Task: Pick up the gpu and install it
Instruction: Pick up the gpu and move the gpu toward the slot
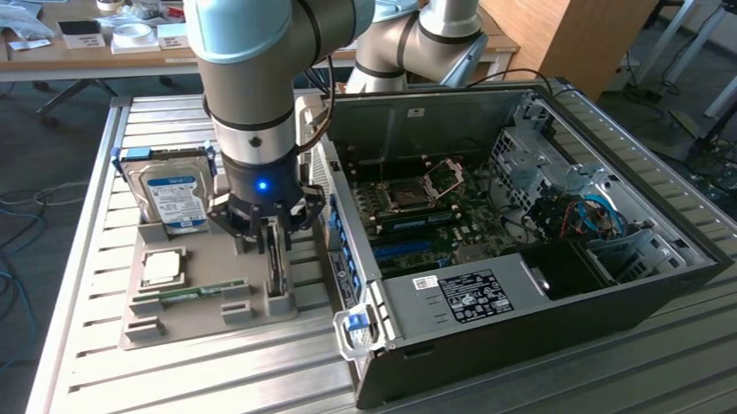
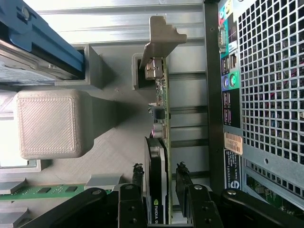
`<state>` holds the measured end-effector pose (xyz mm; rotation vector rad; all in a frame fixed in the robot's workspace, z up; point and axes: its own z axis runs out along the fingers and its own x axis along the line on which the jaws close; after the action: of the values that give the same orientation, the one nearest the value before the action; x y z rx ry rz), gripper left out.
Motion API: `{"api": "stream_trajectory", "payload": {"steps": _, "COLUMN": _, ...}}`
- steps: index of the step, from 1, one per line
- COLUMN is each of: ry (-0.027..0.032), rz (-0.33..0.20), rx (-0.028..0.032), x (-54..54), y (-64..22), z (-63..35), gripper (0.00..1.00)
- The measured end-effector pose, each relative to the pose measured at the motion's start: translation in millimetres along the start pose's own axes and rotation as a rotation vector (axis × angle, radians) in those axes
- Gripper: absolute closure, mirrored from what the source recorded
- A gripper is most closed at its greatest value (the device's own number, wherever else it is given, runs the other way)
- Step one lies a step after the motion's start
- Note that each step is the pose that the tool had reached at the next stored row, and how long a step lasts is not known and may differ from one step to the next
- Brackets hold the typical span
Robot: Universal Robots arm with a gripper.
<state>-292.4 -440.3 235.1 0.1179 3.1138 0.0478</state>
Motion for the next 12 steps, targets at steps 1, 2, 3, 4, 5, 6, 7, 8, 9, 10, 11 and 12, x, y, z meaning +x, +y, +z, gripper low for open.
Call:
{"api": "stream_trajectory", "payload": {"steps": 1, "ry": 0.0000, "rz": 0.000, "rx": 0.0000, "x": 0.0, "y": 0.0, "z": 0.0, "gripper": 0.58}}
{"api": "stream_trajectory", "payload": {"steps": 2, "ry": 0.0000, "rz": 0.000, "rx": 0.0000, "x": 0.0, "y": 0.0, "z": 0.0, "gripper": 0.58}}
{"api": "stream_trajectory", "payload": {"steps": 3, "ry": 0.0000, "rz": 0.000, "rx": 0.0000, "x": 0.0, "y": 0.0, "z": 0.0, "gripper": 0.58}}
{"api": "stream_trajectory", "payload": {"steps": 4, "ry": 0.0000, "rz": 0.000, "rx": 0.0000, "x": 0.0, "y": 0.0, "z": 0.0, "gripper": 0.58}}
{"api": "stream_trajectory", "payload": {"steps": 5, "ry": 0.0000, "rz": 0.000, "rx": 0.0000, "x": 0.0, "y": 0.0, "z": 0.0, "gripper": 0.58}}
{"api": "stream_trajectory", "payload": {"steps": 6, "ry": -0.0001, "rz": 0.000, "rx": 0.0000, "x": 0.0, "y": 0.0, "z": 0.0, "gripper": 0.58}}
{"api": "stream_trajectory", "payload": {"steps": 7, "ry": 0.0000, "rz": 0.000, "rx": 0.0000, "x": 0.0, "y": 0.0, "z": 0.0, "gripper": 0.58}}
{"api": "stream_trajectory", "payload": {"steps": 8, "ry": 0.0000, "rz": 0.000, "rx": 0.0000, "x": 0.0, "y": 0.0, "z": 0.0, "gripper": 0.58}}
{"api": "stream_trajectory", "payload": {"steps": 9, "ry": 0.0000, "rz": 0.000, "rx": 0.0000, "x": 0.0, "y": 0.0, "z": 0.0, "gripper": 0.58}}
{"api": "stream_trajectory", "payload": {"steps": 10, "ry": 0.0000, "rz": 0.000, "rx": 0.0000, "x": 0.0, "y": 0.0, "z": 0.0, "gripper": 0.58}}
{"api": "stream_trajectory", "payload": {"steps": 11, "ry": 0.0000, "rz": 0.000, "rx": 0.0000, "x": 0.0, "y": 0.0, "z": 0.0, "gripper": 0.58}}
{"api": "stream_trajectory", "payload": {"steps": 12, "ry": 0.0000, "rz": 0.000, "rx": 0.0000, "x": 0.0, "y": 0.0, "z": 0.0, "gripper": 0.60}}
